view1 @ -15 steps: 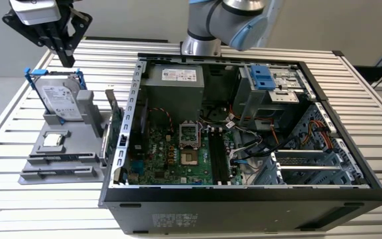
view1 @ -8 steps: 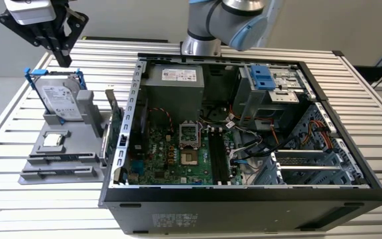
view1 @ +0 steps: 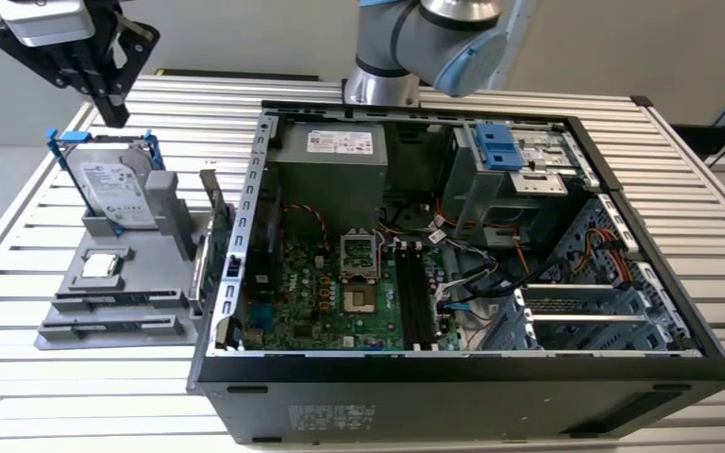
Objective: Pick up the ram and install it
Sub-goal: 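Reach for the ram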
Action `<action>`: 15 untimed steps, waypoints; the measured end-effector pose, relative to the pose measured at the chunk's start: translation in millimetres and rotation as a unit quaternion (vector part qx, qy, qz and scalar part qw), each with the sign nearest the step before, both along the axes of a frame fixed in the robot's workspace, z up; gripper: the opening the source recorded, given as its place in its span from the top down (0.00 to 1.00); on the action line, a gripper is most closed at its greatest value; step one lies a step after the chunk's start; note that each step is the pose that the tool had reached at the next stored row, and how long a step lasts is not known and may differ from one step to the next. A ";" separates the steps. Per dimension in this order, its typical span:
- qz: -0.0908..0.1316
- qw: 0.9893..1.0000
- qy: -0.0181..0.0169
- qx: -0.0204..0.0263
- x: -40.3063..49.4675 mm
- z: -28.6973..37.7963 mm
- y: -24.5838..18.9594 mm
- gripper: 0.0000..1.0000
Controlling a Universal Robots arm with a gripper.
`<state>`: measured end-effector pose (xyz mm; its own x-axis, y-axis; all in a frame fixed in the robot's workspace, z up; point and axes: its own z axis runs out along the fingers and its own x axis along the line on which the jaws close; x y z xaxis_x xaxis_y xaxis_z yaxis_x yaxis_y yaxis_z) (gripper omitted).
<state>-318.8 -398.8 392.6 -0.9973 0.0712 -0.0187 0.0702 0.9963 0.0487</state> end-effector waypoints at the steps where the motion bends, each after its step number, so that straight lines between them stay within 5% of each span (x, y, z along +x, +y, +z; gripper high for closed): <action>1: 0.000 1.000 0.000 0.000 -0.8 0.0 0.0 1.00; 15: 0.000 1.000 0.000 0.000 -12.3 0.0 0.0 1.00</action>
<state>-331.1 -398.8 392.6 -0.9973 0.0712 -0.0187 0.0702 0.9963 0.0487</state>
